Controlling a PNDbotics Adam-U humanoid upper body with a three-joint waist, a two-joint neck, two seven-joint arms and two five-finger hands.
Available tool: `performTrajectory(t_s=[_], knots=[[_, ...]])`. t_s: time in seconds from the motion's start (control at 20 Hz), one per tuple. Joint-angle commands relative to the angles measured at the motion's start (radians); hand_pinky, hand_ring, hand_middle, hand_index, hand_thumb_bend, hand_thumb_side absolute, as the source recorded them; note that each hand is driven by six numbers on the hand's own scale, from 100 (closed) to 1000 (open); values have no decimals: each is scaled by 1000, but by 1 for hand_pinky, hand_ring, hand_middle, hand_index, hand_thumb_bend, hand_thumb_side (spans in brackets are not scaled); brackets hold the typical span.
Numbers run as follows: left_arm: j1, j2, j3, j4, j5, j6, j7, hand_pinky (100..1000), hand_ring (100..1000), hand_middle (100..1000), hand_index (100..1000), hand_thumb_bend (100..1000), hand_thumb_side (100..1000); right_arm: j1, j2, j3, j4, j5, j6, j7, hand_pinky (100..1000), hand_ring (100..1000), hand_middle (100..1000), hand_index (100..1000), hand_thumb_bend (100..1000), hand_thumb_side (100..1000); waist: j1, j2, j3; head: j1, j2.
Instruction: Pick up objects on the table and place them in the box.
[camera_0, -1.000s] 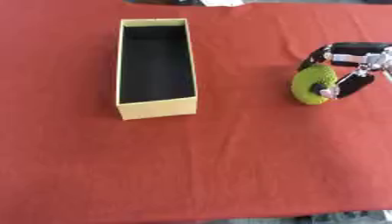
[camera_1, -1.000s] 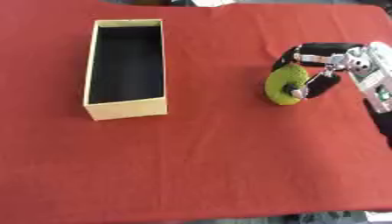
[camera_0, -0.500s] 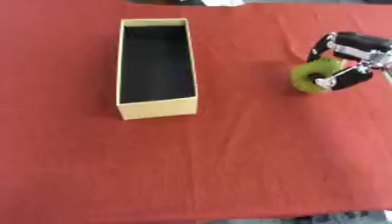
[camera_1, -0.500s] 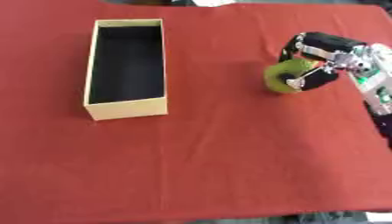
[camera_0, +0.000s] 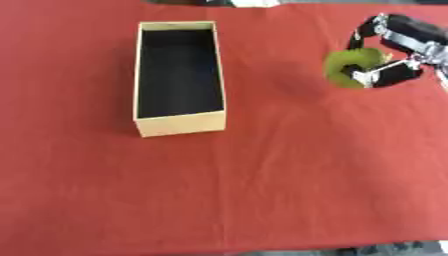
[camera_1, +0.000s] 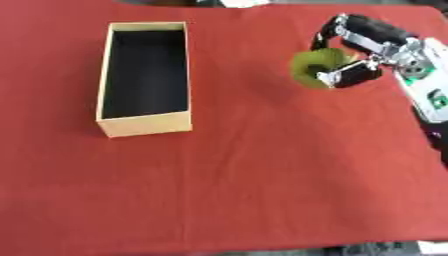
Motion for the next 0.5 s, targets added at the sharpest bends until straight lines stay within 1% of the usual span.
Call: performTrajectory(t_s=[0.05, 0.15, 0.35, 0.5], knots=[[-5, 15, -4, -15, 3, 1, -3, 592, 833, 852, 682, 196, 728, -79, 34, 11, -52, 61, -7, 9, 779, 627, 446, 553, 100, 100, 4, -22, 2, -2, -6], [-6, 13, -3, -15, 4, 1, -3, 591, 834, 853, 682, 197, 728, -125, 78, 32, -58, 98, -6, 19, 768, 623, 474, 584, 100, 100, 5, -22, 6, -1, -9], [-7, 10, -4, -15, 6, 4, -5, 591, 834, 853, 682, 198, 731, -190, 157, 66, -65, 147, 2, 26, 764, 620, 483, 593, 100, 100, 4, -20, 12, 6, -10], [-9, 7, -5, -15, 7, 5, -6, 591, 834, 853, 682, 198, 729, -230, 229, 84, -74, 192, 14, 29, 765, 619, 488, 596, 100, 100, 5, -20, 17, 8, -10]])
